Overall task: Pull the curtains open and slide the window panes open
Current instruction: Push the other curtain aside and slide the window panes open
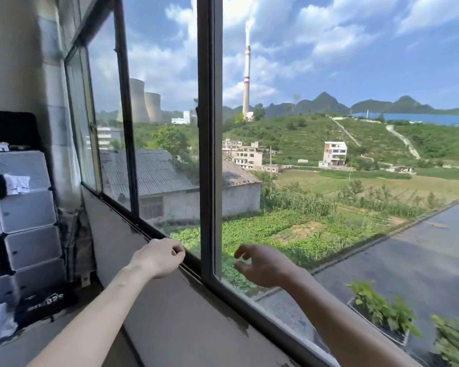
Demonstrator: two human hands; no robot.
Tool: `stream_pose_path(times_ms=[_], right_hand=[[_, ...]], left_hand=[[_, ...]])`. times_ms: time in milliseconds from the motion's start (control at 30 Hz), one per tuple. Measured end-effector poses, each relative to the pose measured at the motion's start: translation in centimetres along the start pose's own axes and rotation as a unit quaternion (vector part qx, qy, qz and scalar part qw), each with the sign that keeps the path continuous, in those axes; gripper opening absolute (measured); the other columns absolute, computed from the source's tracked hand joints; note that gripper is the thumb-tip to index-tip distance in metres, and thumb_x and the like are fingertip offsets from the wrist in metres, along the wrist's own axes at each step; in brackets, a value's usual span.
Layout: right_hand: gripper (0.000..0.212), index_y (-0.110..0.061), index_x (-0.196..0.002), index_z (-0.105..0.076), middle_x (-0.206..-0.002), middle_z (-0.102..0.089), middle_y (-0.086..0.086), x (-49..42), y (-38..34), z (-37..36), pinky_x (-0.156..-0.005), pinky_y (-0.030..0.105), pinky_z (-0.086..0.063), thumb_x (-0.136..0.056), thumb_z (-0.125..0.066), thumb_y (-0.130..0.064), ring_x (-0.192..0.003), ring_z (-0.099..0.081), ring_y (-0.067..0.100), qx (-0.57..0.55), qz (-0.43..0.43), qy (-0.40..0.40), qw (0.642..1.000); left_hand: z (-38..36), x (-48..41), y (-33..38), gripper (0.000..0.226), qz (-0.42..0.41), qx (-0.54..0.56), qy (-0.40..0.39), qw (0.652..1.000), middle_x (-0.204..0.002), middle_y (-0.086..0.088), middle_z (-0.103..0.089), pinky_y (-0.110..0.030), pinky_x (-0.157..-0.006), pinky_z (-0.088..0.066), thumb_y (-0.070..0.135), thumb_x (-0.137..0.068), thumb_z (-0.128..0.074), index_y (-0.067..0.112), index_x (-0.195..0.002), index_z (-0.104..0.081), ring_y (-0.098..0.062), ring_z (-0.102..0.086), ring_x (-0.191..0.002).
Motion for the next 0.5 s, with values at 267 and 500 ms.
stream_pose_path(times_ms=[267, 500], right_hand=[[0.032, -0.025, -0.128, -0.057, -0.122, -0.064, 0.002, -14.5, -5.5, -1.5, -0.090, 0.039, -0.055, -0.097, -0.053, -0.036, -0.104, -0.062, 0.019, 0.003, 0.019, 0.056, 0.998], [0.036, -0.028, -0.131, -0.055, -0.131, -0.057, 0.000, -24.6, -8.3, -4.5, -0.093, 0.040, -0.050, -0.097, -0.053, -0.038, -0.114, -0.058, 0.022, 0.012, 0.031, 0.085, 0.996]], left_hand=[[3.2, -11.1, -8.0, 0.022, -0.003, -0.011, 0.039, 0.999, -0.106, 0.013, -0.064, -0.032, -0.079, -0.051, 0.041, -0.095, -0.046, 0.039, -0.111, -0.062, -0.012, -0.063, -0.092], [4.0, -19.1, -13.7, 0.024, -0.005, -0.018, 0.063, 0.998, -0.111, 0.009, -0.065, -0.034, -0.083, -0.052, 0.039, -0.095, -0.047, 0.037, -0.113, -0.063, -0.017, -0.062, -0.100]])
Point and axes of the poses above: each hand's wrist, its own x-axis away from the middle knuckle, its own z-axis out of the back of the hand, y = z × x, the point moved 4 cm from there along -x, towards the middle knuckle
